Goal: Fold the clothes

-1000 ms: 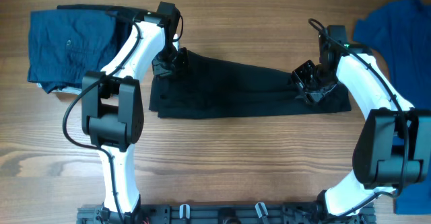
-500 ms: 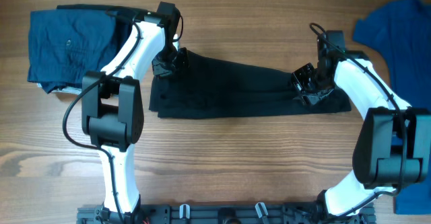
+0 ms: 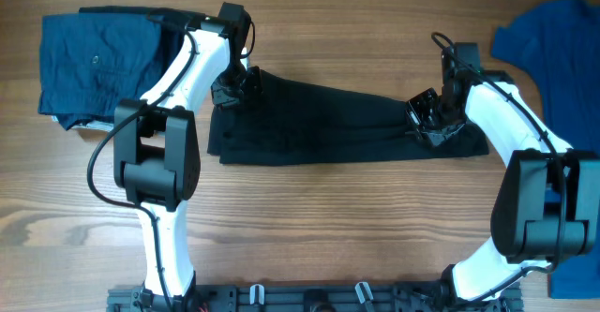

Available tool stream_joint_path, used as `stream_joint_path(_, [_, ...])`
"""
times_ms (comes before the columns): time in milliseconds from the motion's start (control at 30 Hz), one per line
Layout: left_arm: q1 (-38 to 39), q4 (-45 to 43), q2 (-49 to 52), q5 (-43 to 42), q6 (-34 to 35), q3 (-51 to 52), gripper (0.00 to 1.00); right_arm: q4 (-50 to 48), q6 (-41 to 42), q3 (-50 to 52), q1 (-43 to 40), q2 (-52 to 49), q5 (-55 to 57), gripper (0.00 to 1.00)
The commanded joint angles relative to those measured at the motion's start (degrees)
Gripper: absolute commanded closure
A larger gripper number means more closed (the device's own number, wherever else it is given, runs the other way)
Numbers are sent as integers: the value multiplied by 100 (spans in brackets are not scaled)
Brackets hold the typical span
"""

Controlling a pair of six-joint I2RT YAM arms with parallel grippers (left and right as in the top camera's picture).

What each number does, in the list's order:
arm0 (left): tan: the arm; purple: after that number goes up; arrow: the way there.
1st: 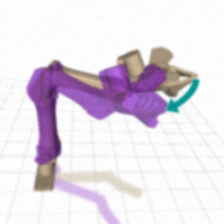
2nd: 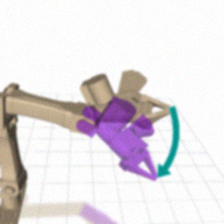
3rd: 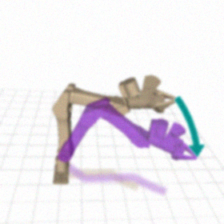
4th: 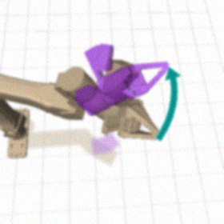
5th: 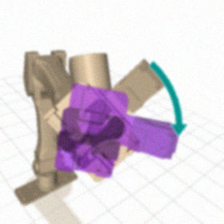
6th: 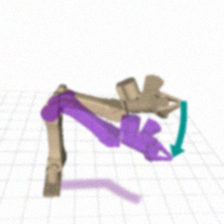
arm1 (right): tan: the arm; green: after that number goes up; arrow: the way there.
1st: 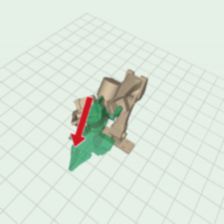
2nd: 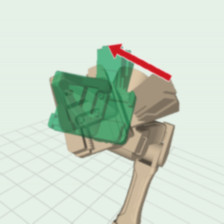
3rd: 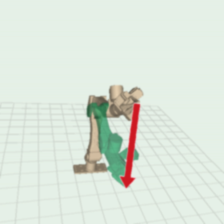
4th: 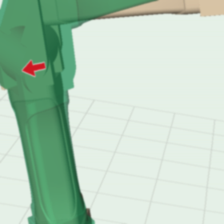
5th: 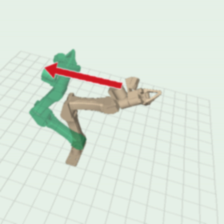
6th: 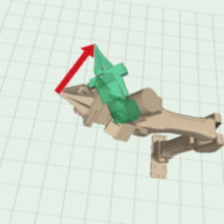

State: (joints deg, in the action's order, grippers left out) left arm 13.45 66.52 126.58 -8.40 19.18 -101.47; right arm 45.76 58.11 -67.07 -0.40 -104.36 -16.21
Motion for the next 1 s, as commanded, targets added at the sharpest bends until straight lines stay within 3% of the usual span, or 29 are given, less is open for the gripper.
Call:
stream_joint_path(0, [-24,-13,44,79,-94,44,93,0,35,35,24,107,76,89])
stream_joint_path(67, [-24,-13,44,79,-92,44,93,42,33,35,24,107,74,96])
stream_joint_path(533, [-22,-15,44,79,-92,44,93,1213,-262,35,24,107,76,96])
stream_joint_path(967, [-22,-17,44,79,-92,44,92,859,-262,308,24,107,448,93])
